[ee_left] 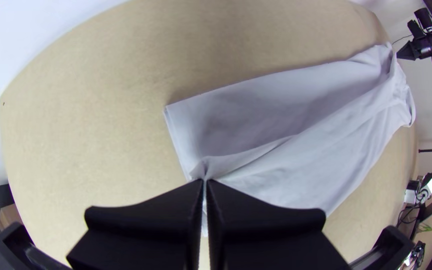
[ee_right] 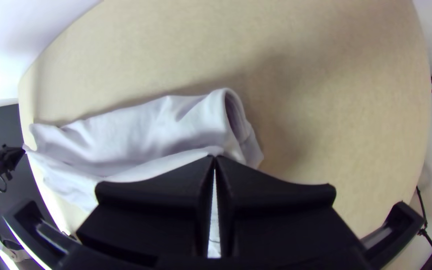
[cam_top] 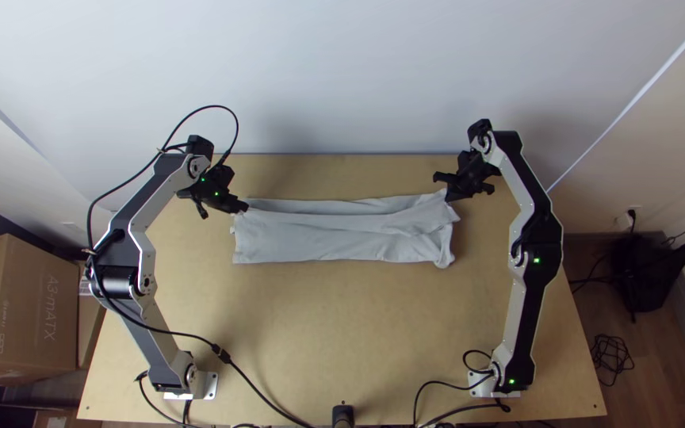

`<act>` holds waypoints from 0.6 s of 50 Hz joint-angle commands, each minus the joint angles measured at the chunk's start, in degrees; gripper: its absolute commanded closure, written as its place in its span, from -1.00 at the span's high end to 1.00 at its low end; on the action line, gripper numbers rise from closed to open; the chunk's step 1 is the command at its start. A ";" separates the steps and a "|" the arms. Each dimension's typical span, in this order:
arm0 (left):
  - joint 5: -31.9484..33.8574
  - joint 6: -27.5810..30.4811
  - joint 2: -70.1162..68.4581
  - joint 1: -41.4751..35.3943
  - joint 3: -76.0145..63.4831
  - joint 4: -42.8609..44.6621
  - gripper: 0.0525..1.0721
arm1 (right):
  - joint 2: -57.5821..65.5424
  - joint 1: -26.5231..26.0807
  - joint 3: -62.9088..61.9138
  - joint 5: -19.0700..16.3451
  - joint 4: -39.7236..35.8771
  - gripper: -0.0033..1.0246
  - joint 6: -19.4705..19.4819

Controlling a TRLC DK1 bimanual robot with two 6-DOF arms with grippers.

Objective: Fold the t-shirt

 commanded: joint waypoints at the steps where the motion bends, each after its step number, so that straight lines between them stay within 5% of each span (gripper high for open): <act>1: 0.45 -0.97 1.65 0.82 1.45 0.94 -0.95 | 3.21 -0.67 3.78 0.67 0.04 -0.95 1.86; 30: 0.45 -5.54 2.97 0.03 -5.84 9.64 -0.94 | 8.22 -0.76 2.47 0.94 4.61 -0.93 3.88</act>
